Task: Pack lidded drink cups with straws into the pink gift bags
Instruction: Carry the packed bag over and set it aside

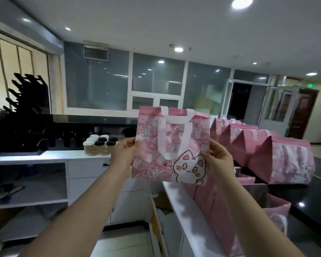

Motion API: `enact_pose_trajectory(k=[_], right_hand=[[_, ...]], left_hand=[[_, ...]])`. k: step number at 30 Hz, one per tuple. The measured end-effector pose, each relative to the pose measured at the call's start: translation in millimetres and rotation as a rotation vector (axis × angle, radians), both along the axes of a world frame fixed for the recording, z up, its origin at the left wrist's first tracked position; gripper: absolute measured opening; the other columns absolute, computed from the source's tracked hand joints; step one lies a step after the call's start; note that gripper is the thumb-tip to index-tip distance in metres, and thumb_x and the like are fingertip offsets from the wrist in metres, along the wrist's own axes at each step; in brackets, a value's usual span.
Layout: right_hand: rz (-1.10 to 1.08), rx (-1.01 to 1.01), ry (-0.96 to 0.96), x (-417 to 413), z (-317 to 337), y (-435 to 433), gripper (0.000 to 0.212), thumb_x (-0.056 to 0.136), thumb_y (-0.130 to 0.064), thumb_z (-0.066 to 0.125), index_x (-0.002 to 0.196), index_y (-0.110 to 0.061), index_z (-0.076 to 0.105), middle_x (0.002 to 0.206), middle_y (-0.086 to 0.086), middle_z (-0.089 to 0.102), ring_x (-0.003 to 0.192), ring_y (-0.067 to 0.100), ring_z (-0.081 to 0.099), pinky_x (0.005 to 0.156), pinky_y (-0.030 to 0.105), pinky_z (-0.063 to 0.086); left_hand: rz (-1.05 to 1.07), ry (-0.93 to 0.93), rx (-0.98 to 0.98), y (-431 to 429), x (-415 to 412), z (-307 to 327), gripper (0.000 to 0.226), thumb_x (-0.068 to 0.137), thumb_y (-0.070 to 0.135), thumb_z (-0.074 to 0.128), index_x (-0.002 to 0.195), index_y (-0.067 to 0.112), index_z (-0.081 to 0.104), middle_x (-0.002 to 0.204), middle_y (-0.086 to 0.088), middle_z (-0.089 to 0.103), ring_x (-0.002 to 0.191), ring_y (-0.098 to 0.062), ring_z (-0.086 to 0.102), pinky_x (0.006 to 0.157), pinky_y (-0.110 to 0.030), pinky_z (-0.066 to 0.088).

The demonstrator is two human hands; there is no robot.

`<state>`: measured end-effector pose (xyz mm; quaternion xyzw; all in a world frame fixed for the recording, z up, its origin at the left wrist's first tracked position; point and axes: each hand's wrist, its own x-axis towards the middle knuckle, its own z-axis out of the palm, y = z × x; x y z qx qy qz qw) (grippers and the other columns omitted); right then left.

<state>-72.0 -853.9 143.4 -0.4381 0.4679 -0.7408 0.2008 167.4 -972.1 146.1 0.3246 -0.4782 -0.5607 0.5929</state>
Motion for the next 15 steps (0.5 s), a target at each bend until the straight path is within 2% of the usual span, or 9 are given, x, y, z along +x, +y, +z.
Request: enact_pose_trajectory(k=[3,5,7,9,11,13,15], right_hand=[[-0.075,-0.018,-0.081,-13.8,1.8,-30.4,0.043,0.082,0.007,0.068,0.098,-0.033,0.074,0.093,0.003,0.076,0.082,0.019,0.073,0.064,0.027,0.058],[-0.147,-0.016,-0.089,-25.9,1.4,-44.7,0.043,0.082,0.008,0.068,0.101,-0.03,0.073,0.095,0.004,0.076,0.085,0.021,0.073,0.068,0.031,0.059],[-0.273,-0.015,-0.077,-42.4,-1.2,-51.6,0.043,0.081,0.008,0.068,0.104,-0.029,0.072,0.097,0.003,0.076,0.09,0.023,0.071,0.074,0.036,0.06],[-0.421,-0.016,-0.052,-62.0,-6.1,-48.9,0.044,0.082,0.005,0.069,0.11,-0.029,0.068,0.105,0.001,0.074,0.095,0.02,0.07,0.077,0.034,0.058],[-0.556,0.016,0.013,-83.1,-11.7,-38.3,0.053,0.084,0.001,0.07,0.128,-0.027,0.059,0.115,-0.003,0.069,0.099,0.01,0.067,0.081,0.03,0.057],[-0.658,0.074,0.115,-105.5,-16.7,-21.6,0.065,0.085,-0.004,0.07,0.139,-0.033,0.048,0.121,-0.013,0.06,0.101,0.0,0.063,0.081,0.024,0.056],[-0.825,0.214,0.242,-131.5,-22.8,-2.3,0.074,0.084,-0.006,0.072,0.142,-0.04,0.042,0.134,-0.013,0.049,0.121,0.007,0.052,0.094,0.032,0.051]], left_hand=[[-0.088,0.026,0.021,-47.3,-31.0,3.4,0.013,0.087,0.021,0.072,0.1,0.017,0.071,0.098,-0.007,0.075,0.088,-0.026,0.073,0.077,-0.047,0.059],[-0.138,0.032,0.023,-73.7,-56.3,5.1,0.011,0.087,0.024,0.072,0.098,0.02,0.072,0.098,-0.006,0.075,0.092,-0.028,0.072,0.083,-0.053,0.057],[-0.212,0.035,0.018,-93.6,-86.6,3.9,0.005,0.089,0.025,0.071,0.092,0.022,0.073,0.095,-0.005,0.076,0.092,-0.03,0.072,0.082,-0.055,0.057],[-0.294,0.038,0.022,-106.5,-121.0,-0.7,0.006,0.088,0.025,0.071,0.093,0.021,0.073,0.094,-0.005,0.076,0.091,-0.031,0.072,0.078,-0.053,0.059],[-0.364,0.049,0.025,-110.3,-157.9,-6.7,0.007,0.088,0.024,0.072,0.093,0.02,0.073,0.092,-0.005,0.076,0.087,-0.029,0.073,0.073,-0.048,0.061],[-0.442,0.067,0.038,-104.6,-196.5,-12.2,0.005,0.088,0.022,0.071,0.092,0.019,0.073,0.092,-0.005,0.076,0.084,-0.027,0.074,0.069,-0.045,0.061],[-0.508,0.088,0.05,-91.9,-237.3,-16.5,0.004,0.088,0.018,0.071,0.09,0.019,0.074,0.092,-0.006,0.076,0.087,-0.028,0.073,0.07,-0.043,0.06]])
